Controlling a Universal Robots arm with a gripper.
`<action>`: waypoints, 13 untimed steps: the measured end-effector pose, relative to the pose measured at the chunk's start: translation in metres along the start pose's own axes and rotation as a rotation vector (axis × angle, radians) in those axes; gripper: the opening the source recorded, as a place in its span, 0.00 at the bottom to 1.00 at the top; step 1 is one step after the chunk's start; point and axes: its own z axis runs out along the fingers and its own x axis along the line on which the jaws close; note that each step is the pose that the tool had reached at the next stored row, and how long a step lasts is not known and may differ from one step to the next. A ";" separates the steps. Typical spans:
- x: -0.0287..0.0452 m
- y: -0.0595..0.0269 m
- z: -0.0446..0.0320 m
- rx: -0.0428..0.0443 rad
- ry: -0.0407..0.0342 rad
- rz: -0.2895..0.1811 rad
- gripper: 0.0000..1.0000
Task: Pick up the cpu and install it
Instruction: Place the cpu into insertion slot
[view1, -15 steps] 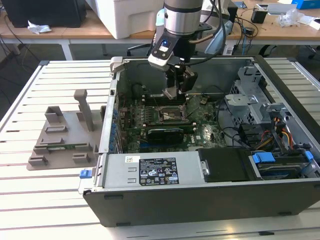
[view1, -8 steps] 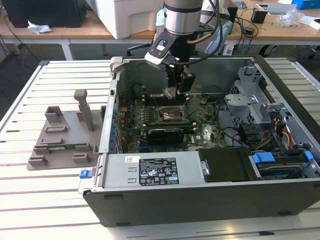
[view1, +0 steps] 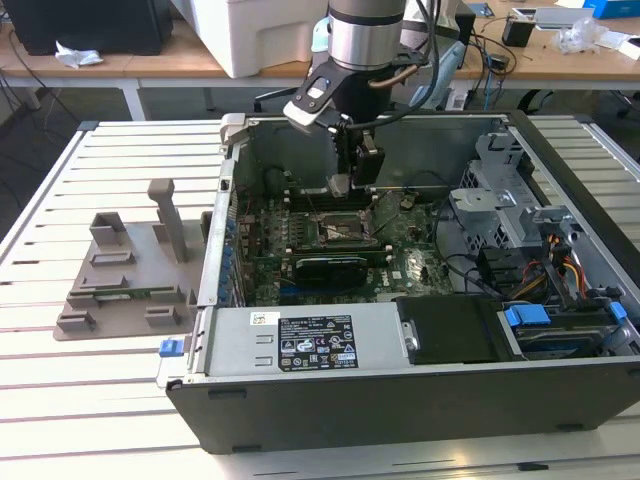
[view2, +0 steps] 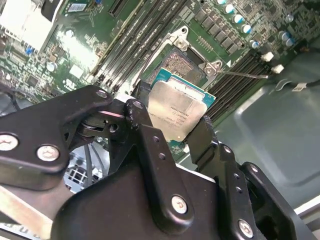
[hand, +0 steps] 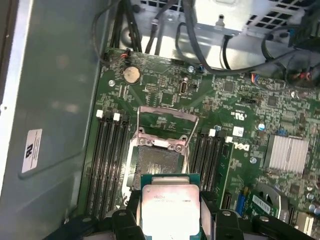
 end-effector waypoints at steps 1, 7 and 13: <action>0.0000 0.0000 0.0000 0.0001 0.0000 0.013 0.55; 0.0000 0.0001 0.0001 0.0008 0.0001 0.102 0.55; 0.0001 0.0004 0.0038 0.0010 -0.0009 0.106 0.55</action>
